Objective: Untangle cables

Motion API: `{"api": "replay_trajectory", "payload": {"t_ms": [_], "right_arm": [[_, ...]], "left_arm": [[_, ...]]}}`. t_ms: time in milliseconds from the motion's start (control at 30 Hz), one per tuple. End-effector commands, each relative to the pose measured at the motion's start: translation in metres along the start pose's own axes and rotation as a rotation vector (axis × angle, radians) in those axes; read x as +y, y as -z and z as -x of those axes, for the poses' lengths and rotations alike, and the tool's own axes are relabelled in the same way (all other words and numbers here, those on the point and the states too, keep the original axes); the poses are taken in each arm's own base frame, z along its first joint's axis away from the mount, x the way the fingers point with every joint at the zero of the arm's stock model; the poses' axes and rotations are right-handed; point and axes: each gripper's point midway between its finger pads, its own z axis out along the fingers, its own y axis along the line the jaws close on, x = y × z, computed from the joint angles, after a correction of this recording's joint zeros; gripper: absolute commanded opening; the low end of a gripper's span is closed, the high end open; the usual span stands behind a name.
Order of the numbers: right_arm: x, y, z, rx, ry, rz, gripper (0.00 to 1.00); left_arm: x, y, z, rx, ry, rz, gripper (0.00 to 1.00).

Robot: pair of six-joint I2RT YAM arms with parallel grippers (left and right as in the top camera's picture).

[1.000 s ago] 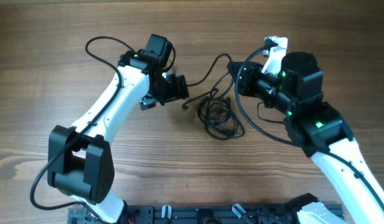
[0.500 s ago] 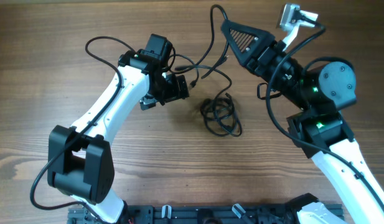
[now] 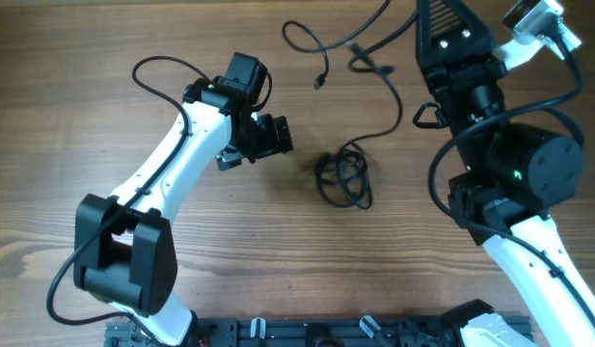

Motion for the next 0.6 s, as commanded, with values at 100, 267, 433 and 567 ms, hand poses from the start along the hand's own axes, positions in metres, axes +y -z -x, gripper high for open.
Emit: {"api": "replay_trajectory", "payload": {"t_ms": [100,267,433,567], "right_arm": [[-0.069,0.013,0.015,-0.029,0.468,-0.370,0.04],[-0.004,0.009,0.057,-0.280,0.258,-0.138,0.05],[-0.032,-0.002,-0.006,0.014,-0.040,-0.133,0.04],[0.043,0.002,0.026,-0.107,0.167,0.148,0.04]], "left_arm": [[0.001,-0.004,0.000,0.007,-0.005,0.012,1.00],[-0.001,-0.004,0.003,-0.005,-0.003,0.003,1.00],[-0.001,-0.004,0.004,-0.009,-0.004,0.001,1.00],[0.000,-0.004,0.001,0.001,-0.003,0.008,1.00]]}}
